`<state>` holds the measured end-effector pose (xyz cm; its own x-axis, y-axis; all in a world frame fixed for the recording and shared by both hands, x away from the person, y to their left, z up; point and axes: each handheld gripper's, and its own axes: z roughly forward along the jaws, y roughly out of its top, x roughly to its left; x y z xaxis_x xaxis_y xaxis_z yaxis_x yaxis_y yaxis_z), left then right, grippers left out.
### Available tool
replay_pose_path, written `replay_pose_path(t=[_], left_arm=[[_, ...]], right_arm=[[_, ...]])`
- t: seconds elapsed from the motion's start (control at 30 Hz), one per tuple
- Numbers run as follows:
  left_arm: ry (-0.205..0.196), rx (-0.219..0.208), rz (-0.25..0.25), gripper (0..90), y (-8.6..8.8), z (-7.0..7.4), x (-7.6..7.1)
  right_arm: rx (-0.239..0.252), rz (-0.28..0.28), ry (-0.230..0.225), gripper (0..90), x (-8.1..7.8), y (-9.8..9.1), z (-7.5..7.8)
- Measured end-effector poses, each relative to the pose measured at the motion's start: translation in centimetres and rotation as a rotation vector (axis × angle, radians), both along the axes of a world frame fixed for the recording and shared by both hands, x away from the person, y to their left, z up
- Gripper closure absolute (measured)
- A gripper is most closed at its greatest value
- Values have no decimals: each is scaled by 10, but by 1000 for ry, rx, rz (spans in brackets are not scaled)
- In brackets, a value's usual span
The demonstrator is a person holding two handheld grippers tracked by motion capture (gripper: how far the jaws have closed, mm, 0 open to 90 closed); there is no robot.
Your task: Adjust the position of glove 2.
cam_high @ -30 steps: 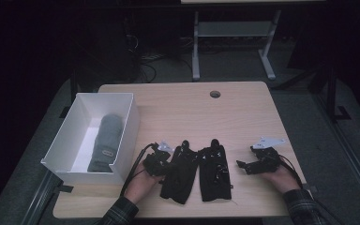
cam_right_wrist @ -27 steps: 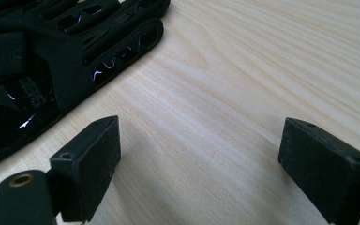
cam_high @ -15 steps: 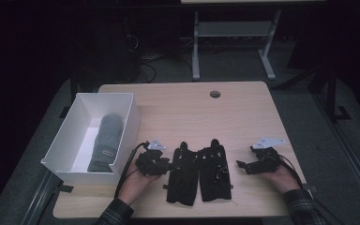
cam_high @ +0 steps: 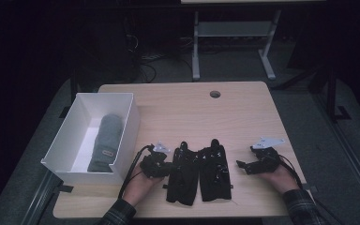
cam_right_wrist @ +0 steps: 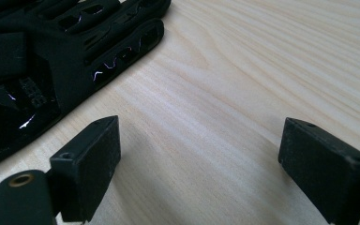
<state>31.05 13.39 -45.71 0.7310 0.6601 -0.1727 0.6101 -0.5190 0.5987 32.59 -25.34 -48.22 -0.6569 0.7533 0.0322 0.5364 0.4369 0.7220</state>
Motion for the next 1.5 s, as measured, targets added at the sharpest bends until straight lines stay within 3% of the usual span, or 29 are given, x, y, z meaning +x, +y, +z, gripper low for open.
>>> replay_pose_path(t=[0.07, 0.17, 0.23, 0.33, 0.47, 0.57, 0.73, 0.8, 1.17, 1.5], left_arm=[[3, -13, 1, 862, 0, 1, 1], [27, -50, 16, 877, 4, 0, 5], [37, -77, 30, 880, 7, 1, 7], [30, -111, 48, 882, 13, 5, 10], [9, -133, 76, 882, 17, 11, 11], [10, -155, 94, 882, 19, 12, 11], [24, -139, 117, 882, 25, 12, 13], [31, -164, 127, 881, 27, 12, 14], [70, -228, 85, 881, 16, 13, 14], [58, -299, 83, 880, 23, 28, 16]], right_arm=[[0, 1, 1, 150, -1, 2, 0], [-12, 23, 13, 324, -4, 4, 5], [12, 69, 35, 514, -8, 5, 11], [47, 134, 57, 698, -13, 10, 16], [45, 228, 92, 818, -22, 20, 15], [50, 259, 108, 856, -25, 25, 15], [67, 292, 127, 900, -26, 31, 16], [64, 303, 123, 900, -26, 32, 16], [68, 337, 134, 900, -25, 44, 14], [78, 364, 129, 900, -22, 61, 14]])
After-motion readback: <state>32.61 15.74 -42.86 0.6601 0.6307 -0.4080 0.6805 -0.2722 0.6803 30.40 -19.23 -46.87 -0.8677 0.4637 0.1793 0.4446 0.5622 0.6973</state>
